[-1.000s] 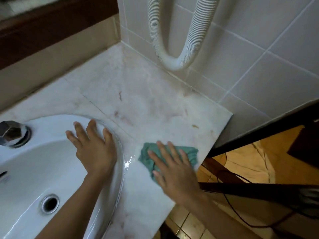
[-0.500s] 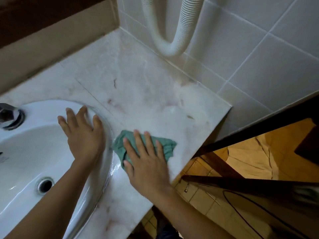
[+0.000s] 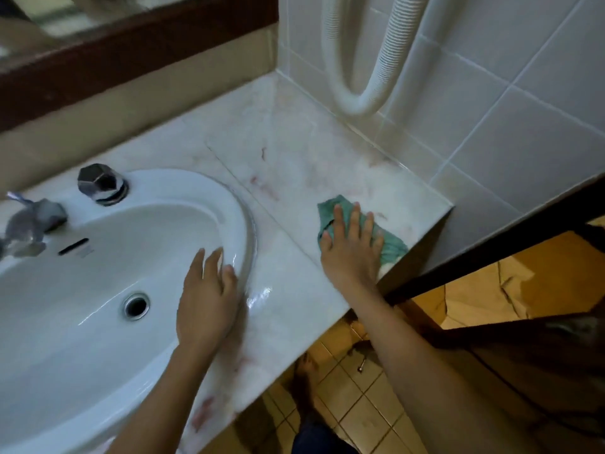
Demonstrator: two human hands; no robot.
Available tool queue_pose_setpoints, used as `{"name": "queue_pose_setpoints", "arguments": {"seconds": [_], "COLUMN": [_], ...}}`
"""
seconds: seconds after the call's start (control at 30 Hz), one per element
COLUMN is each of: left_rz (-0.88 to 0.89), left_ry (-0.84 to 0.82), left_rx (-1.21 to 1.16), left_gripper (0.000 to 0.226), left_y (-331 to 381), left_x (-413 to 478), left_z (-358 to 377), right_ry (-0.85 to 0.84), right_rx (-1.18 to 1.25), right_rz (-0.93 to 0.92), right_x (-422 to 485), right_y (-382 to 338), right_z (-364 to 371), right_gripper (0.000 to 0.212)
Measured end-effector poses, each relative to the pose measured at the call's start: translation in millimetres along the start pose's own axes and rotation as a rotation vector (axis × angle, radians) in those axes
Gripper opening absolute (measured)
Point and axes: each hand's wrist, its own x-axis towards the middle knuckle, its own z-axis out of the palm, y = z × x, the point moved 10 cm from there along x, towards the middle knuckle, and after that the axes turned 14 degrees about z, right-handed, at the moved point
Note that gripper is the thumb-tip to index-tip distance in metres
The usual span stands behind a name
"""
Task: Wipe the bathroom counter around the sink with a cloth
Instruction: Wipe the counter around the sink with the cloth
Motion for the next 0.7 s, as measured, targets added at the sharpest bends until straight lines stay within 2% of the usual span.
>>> {"name": "queue_pose_setpoints", "arguments": {"seconds": [0.17, 0.23, 0.3, 0.33, 0.43, 0.53, 0.7], "left_rz": [0.014, 0.03, 0.084, 0.114, 0.147, 0.182, 0.096], "left_ry": [-0.007, 0.0, 0.022, 0.033, 0.056, 0.073, 0.226], "left_rx": [0.156, 0.194, 0.231, 0.255, 0.33, 0.339, 0.09], "left_gripper": [0.045, 0.052, 0.053, 0.052, 0.05, 0.054, 0.053], "left_y": [-22.0, -36.9, -46.9, -51.5, -69.2, -77.1, -99.6], "left_x": [-61.9, -86.7, -109.0, -120.2, -154.8, -179.4, -235.2], "left_z": [-23.2, -36.4, -48.7, -54.6, -68.3, -75.4, -96.3], "right_ry": [0.01, -0.022, -0.018, -0.002, -0.012, 0.0, 0.014], "right_rx": [-0.058, -0.121, -0.189, -0.207, -0.131, -0.033, -0.001], "right_rz": [-0.449, -0.647, -0.738, -0.711, -0.412, -0.21, -0.3], "right_x": [-177.2, -197.6, -173.2, -150.1, -89.2, -96.4, -217.7], "right_y": [-56.6, -49.7, -37.5, -35.0, -37.3, -48.6, -66.0], "right_z": [39.2, 43.2, 39.7, 36.9, 28.4, 26.3, 48.4], "right_gripper": [0.062, 0.062, 0.061, 0.06, 0.06, 0.06, 0.063]}}
